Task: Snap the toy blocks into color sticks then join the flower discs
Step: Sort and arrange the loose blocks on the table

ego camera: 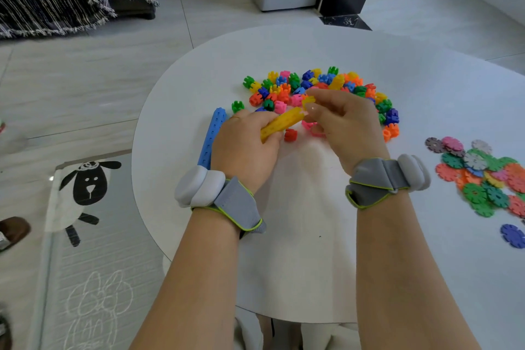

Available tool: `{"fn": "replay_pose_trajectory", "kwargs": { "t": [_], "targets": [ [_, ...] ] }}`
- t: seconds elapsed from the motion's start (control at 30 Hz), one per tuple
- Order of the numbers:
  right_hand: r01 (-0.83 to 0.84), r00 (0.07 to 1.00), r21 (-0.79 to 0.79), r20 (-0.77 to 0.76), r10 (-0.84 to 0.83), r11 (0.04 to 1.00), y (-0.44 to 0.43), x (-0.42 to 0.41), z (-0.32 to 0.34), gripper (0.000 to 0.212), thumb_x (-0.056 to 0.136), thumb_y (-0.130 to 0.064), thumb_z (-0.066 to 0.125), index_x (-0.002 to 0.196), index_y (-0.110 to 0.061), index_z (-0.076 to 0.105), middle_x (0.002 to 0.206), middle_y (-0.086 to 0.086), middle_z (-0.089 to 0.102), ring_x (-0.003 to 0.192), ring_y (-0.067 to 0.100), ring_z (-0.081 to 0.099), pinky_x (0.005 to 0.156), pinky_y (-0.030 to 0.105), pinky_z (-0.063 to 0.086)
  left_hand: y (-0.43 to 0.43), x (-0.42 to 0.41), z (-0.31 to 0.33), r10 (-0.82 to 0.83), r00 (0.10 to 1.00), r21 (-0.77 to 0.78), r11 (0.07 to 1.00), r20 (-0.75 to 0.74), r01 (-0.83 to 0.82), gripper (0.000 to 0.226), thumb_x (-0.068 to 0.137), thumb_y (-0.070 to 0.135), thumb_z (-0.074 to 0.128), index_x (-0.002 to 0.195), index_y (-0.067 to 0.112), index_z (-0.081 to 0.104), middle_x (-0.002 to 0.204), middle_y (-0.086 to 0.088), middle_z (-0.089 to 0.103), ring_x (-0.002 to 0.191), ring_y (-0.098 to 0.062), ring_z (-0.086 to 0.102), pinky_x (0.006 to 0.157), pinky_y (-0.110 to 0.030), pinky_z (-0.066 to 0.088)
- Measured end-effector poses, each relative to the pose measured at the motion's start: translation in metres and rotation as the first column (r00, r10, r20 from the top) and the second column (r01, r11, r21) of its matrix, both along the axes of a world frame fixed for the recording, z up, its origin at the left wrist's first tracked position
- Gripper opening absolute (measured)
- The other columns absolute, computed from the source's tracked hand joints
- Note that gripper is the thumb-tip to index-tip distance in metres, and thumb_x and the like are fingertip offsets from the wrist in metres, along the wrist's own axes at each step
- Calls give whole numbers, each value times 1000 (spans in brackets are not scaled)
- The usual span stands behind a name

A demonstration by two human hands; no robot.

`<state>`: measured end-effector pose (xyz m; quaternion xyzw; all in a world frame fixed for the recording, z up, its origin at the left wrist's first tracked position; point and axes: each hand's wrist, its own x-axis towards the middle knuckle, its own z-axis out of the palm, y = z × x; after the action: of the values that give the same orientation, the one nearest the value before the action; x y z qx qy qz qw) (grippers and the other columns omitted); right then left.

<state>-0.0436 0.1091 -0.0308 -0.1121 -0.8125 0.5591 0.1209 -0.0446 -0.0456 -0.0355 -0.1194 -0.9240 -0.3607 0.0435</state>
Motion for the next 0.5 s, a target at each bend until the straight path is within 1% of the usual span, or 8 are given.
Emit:
{"fn": "replay_pose_trajectory", "kwargs": {
  "t": [0.07, 0.1, 0.17, 0.23, 0.3, 0.37, 0.5],
  "targets": [
    [-24, 999, -91, 25, 27, 996, 1, 2, -1, 23, 93, -9, 57, 113, -13, 67, 88, -2, 69, 74, 10, 68, 74, 31, 58, 2, 1, 0, -8, 1000, 0, 1000, 10, 8, 24, 90, 30, 54, 111, 30, 67, 87, 1, 52, 86, -17, 47, 67, -25, 30],
    [-32, 999, -144, 31, 37, 989, 2, 4, -1, 23, 95, -9, 54, 113, -12, 67, 88, 2, 69, 76, 12, 68, 74, 31, 58, 3, 1, 0, -11, 1000, 5, 1000, 13, 11, 26, 90, 30, 54, 113, 31, 66, 88, 1, 52, 87, -17, 48, 67, -23, 29],
    [-36, 998, -265, 35, 47, 963, 1, 8, 0, 19, 96, -6, 52, 107, -10, 67, 87, 8, 70, 79, 19, 70, 75, 31, 58, 4, 1, 0, -15, 1000, 1, 1000, 8, 15, 27, 90, 30, 54, 115, 31, 65, 91, 2, 53, 86, -14, 46, 65, -19, 24],
    [-38, 997, -353, 44, 57, 935, 1, 11, 1, 17, 96, -5, 50, 102, -8, 66, 87, 11, 70, 81, 23, 71, 74, 31, 58, 6, 2, 0, -15, 1000, 0, 1000, 10, 15, 28, 90, 30, 55, 117, 30, 64, 95, 0, 56, 87, -13, 45, 64, -18, 22],
    [-42, 996, -396, 56, 70, 917, 2, 13, 2, 17, 97, -4, 49, 102, -6, 65, 86, 12, 70, 79, 23, 71, 72, 29, 59, 9, 3, 2, -16, 1000, 17, 1000, 19, 16, 30, 89, 29, 56, 119, 28, 63, 101, -2, 58, 94, -16, 49, 67, -17, 25],
    [-36, 996, -429, 56, 66, 903, 4, 14, 3, 17, 96, -4, 49, 101, -4, 65, 86, 12, 70, 77, 22, 72, 70, 28, 58, 11, 4, 3, -20, 1000, 30, 999, 21, 20, 30, 89, 28, 57, 119, 27, 63, 103, -3, 58, 97, -17, 50, 69, -17, 27],
    [-15, 998, -456, 54, 44, 890, 5, 14, 2, 16, 96, -4, 51, 102, -2, 65, 85, 13, 70, 75, 22, 72, 69, 28, 58, 13, 5, 4, -42, 999, 13, 999, 12, 42, 25, 89, 28, 58, 113, 26, 66, 98, -3, 57, 94, -17, 50, 69, -19, 29]
  ]
}}
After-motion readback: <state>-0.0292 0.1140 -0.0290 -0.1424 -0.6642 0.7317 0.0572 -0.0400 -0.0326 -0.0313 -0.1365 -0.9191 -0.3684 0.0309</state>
